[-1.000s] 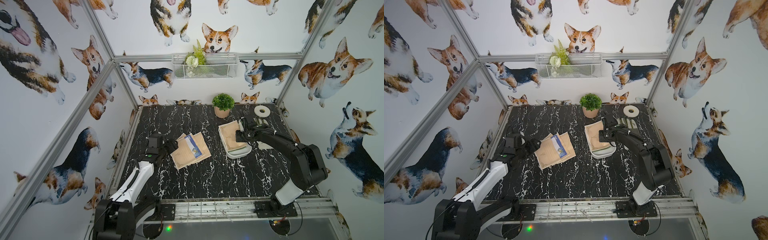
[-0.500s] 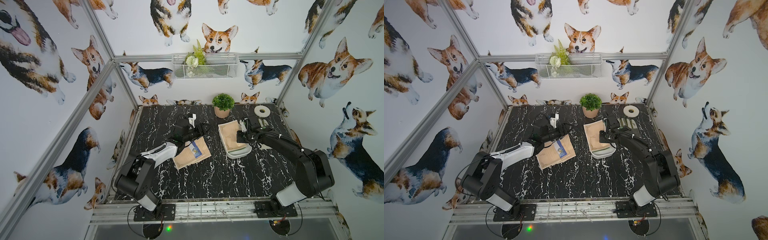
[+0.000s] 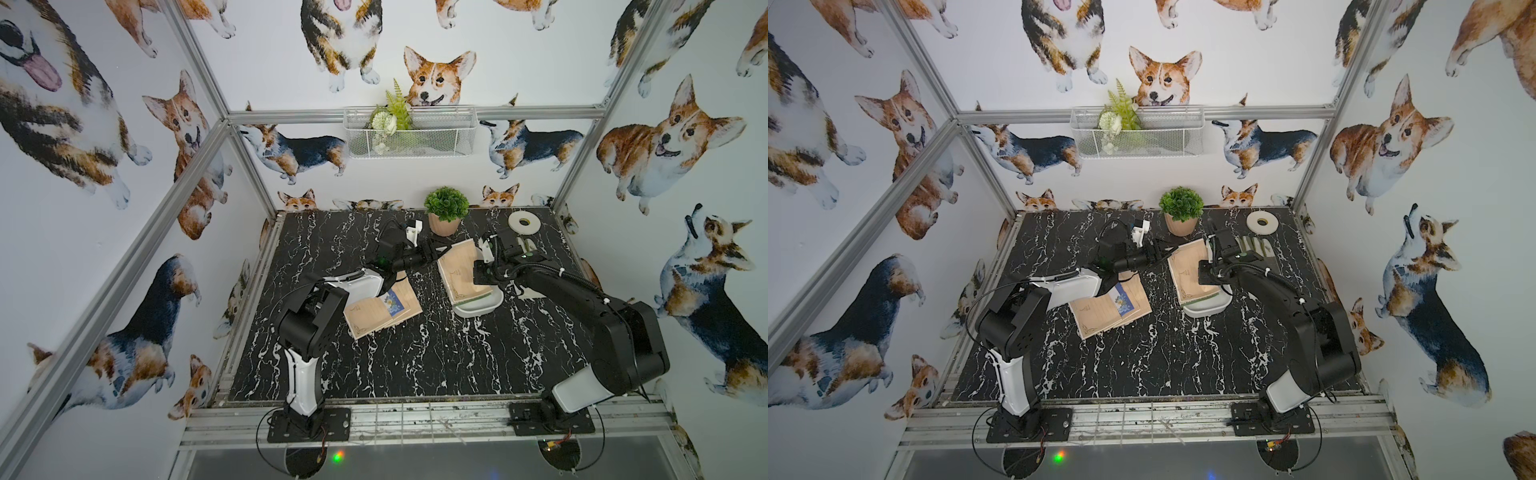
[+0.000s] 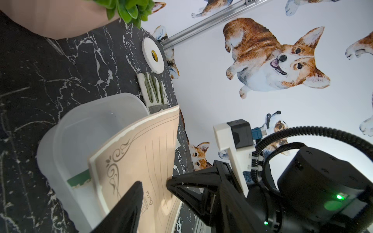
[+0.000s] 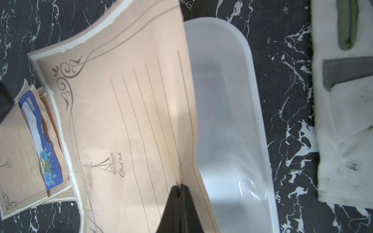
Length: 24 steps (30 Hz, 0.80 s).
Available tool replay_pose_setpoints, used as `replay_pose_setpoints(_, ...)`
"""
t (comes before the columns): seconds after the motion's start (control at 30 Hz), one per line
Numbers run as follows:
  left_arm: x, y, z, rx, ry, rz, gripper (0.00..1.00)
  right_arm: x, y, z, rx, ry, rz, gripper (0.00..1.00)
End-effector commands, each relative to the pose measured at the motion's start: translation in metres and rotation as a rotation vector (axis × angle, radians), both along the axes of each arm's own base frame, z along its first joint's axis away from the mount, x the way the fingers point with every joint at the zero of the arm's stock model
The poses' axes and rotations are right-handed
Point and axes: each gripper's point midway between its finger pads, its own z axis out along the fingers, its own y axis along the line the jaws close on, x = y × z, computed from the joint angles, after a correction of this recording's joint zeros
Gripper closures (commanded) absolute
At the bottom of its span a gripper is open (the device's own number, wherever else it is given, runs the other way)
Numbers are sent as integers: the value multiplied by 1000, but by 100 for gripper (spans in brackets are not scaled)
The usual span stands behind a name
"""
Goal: Take out the stationery paper from the storage box
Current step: Place the stationery paper in the storage box.
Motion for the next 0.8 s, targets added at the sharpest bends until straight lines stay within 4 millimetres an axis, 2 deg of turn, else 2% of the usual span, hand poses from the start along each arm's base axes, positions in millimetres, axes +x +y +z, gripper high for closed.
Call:
replay_pose_setpoints(0.0,-5,7,0,64,-27,4,36,0,-2,0,-14,3,5,100)
replay_pose_setpoints(0.17,-11,14,2,136,-47,-1,34,0,-5,-1,-27,3,3,100)
replay_pose_setpoints(0.43,-20,1,-18,160,4,-47,35,2,-8,1,-43,-6,2,100)
replay_pose_setpoints(0.6,-22,-9,-19,159,8,-65,35,2,-10,2,-46,-6,4,100)
replay_pose_setpoints(0.77,-24,-9,-23,180,16,-68,35,4,-12,1,-55,-5,2,100)
